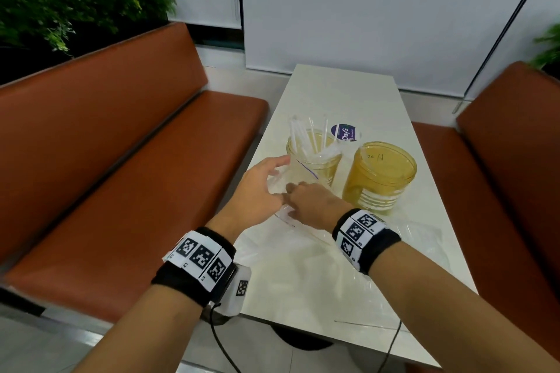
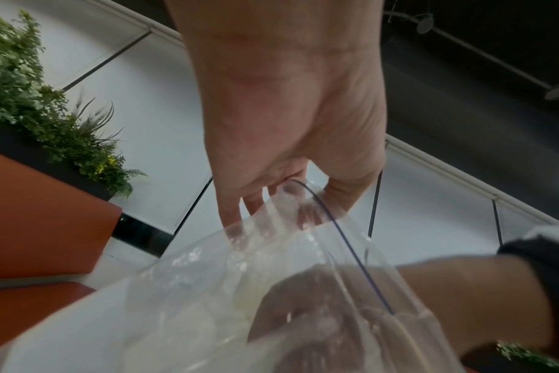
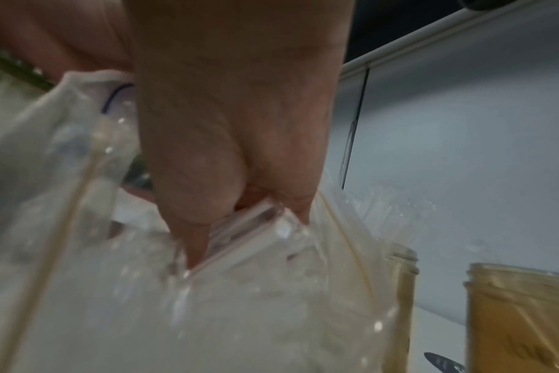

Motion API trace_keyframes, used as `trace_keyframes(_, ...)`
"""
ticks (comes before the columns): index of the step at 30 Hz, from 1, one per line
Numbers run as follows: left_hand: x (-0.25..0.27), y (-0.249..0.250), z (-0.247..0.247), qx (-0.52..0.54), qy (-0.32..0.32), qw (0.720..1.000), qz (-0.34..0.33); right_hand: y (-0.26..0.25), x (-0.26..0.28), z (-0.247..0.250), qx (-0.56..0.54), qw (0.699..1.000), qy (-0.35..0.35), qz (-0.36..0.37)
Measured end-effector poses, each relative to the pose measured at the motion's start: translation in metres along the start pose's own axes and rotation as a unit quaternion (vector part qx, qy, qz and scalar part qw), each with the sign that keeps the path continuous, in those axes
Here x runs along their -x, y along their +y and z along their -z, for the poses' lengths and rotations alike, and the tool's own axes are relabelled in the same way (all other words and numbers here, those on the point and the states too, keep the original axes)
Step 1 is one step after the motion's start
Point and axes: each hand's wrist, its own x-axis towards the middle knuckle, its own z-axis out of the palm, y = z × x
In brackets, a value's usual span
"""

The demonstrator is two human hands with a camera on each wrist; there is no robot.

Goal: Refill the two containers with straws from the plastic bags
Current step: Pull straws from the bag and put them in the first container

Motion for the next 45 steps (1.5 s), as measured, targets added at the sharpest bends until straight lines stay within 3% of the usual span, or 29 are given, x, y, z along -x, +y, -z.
trace_keyframes(5, 0.002, -0.011, -0.012, -0.004, 0.008, 1.000, -0.009, 0.009, 0.005, 0.016, -0.109, 0.994, 0.000, -0.026)
trace_keyframes(11, -0.001, -0.024, -0.028, 0.008, 0.020, 1.000, 0.013, 0.023, 0.028, 0.048, -0.301, 0.950, 0.067, -0.053)
trace_keyframes(16, -0.010, -0.036, -0.047, -0.051, 0.096, 0.994, 0.011, 0.027, 0.037, 0.077, -0.369, 0.917, 0.145, -0.048)
trace_keyframes(18, -0.013, -0.036, -0.051, -0.062, 0.114, 0.991, 0.006, 0.028, 0.037, 0.082, -0.463, 0.861, 0.202, -0.050)
trace_keyframes(21, -0.018, -0.032, -0.050, -0.023, 0.121, 0.992, 0.021, 0.025, 0.028, 0.078, -0.615, 0.733, 0.282, -0.070)
trace_keyframes(22, -0.019, -0.029, -0.049, -0.009, 0.120, 0.993, 0.019, 0.020, 0.024, 0.073, -0.632, 0.715, 0.290, -0.081)
trace_keyframes(23, -0.020, -0.028, -0.047, 0.005, 0.118, 0.993, 0.013, 0.014, 0.019, 0.068, -0.628, 0.716, 0.294, -0.088)
trace_keyframes(26, -0.023, -0.026, -0.042, 0.036, 0.120, 0.992, 0.016, -0.005, 0.008, 0.054, -0.566, 0.756, 0.318, -0.086)
trace_keyframes(31, -0.018, -0.029, -0.034, 0.074, 0.103, 0.990, 0.063, 0.006, 0.004, 0.081, -0.537, 0.766, 0.343, -0.081)
trace_keyframes(34, -0.014, -0.029, -0.029, 0.049, 0.100, 0.991, 0.073, 0.036, 0.012, 0.121, -0.526, 0.742, 0.407, -0.081)
trace_keyframes(38, -0.013, -0.027, -0.022, 0.044, 0.100, 0.990, 0.084, 0.084, 0.018, 0.156, -0.500, 0.683, 0.521, -0.113)
trace_keyframes(40, -0.015, -0.027, -0.020, 0.039, 0.112, 0.990, 0.082, 0.104, 0.008, 0.156, -0.437, 0.677, 0.574, -0.145)
trace_keyframes(43, -0.018, -0.026, -0.018, 0.016, 0.118, 0.991, 0.066, 0.117, -0.014, 0.131, -0.366, 0.707, 0.569, -0.204)
trace_keyframes(45, -0.018, -0.028, -0.016, 0.018, 0.120, 0.991, 0.056, 0.122, -0.032, 0.103, -0.356, 0.743, 0.510, -0.248)
